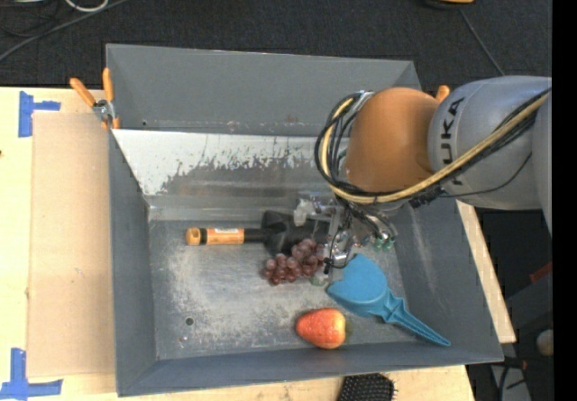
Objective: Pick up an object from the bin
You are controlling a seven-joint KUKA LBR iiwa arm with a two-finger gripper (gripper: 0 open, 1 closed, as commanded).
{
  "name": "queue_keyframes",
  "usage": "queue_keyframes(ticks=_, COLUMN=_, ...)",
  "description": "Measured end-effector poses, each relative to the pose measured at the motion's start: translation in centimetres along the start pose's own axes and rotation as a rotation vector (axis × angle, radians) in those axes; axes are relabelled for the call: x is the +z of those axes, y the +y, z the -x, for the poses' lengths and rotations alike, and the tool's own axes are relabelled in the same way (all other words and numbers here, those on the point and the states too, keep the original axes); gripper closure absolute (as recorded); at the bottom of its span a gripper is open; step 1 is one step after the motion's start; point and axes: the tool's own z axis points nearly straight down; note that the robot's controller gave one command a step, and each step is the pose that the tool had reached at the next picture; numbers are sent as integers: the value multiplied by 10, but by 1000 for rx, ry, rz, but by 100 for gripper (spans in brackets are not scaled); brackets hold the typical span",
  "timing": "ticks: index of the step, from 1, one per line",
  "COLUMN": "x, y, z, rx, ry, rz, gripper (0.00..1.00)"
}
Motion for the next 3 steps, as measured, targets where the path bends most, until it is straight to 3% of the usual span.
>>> queue_keyframes(ticks=1, x=31, y=11, z=4, rx=-62, ry=-33, rz=-1, gripper=100)
queue_keyframes(ticks=2, x=31, y=11, z=4, rx=-61, ry=-32, rz=-1, gripper=100)
queue_keyframes(ticks=3, x=-13, y=13, z=1, rx=-61, ry=-20, rz=1, gripper=100)
